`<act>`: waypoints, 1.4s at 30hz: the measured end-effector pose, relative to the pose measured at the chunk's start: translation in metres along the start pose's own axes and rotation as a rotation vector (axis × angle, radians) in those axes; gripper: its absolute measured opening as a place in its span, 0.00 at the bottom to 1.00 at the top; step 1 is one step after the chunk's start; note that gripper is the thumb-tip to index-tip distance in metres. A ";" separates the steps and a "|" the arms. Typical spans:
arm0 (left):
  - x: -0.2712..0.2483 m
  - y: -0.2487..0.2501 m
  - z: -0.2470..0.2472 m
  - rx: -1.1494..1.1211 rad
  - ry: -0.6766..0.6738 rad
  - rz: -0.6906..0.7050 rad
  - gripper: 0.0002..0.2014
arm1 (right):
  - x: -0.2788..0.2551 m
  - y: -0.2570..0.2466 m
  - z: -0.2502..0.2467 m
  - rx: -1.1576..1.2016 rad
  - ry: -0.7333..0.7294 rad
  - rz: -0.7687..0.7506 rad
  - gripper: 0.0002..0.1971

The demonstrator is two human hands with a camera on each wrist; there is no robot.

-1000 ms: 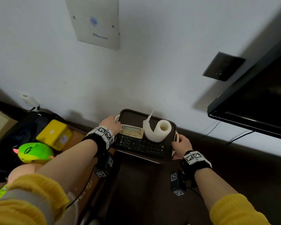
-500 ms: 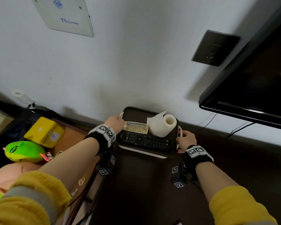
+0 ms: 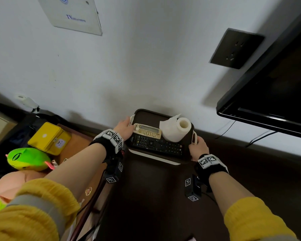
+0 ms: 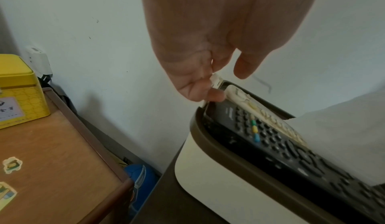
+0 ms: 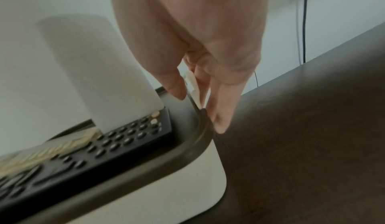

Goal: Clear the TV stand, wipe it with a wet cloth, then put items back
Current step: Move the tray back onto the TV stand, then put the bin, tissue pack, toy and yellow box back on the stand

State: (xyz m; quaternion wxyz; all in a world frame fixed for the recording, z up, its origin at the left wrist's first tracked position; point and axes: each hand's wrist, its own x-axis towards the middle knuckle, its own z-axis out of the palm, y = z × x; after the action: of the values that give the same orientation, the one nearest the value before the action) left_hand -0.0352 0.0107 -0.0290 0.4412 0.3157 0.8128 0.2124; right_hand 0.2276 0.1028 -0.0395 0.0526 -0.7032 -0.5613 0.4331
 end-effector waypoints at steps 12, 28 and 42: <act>-0.051 -0.054 -0.039 0.010 0.021 0.045 0.32 | -0.086 0.003 0.047 -0.046 0.198 0.203 0.25; -0.125 -0.283 -0.177 0.233 0.145 -0.144 0.23 | -0.233 -0.060 0.284 -0.546 -0.230 -0.149 0.28; -0.143 -0.435 -0.204 0.433 0.175 -0.385 0.22 | -0.283 -0.108 0.447 -0.671 -0.555 -0.623 0.41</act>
State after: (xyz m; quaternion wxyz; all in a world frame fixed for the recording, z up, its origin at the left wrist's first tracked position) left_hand -0.2917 -0.4121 -0.1105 0.3242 0.2230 0.9189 -0.0269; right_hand -0.1503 -0.2784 -0.1004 -0.1994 -0.3406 -0.8438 0.3637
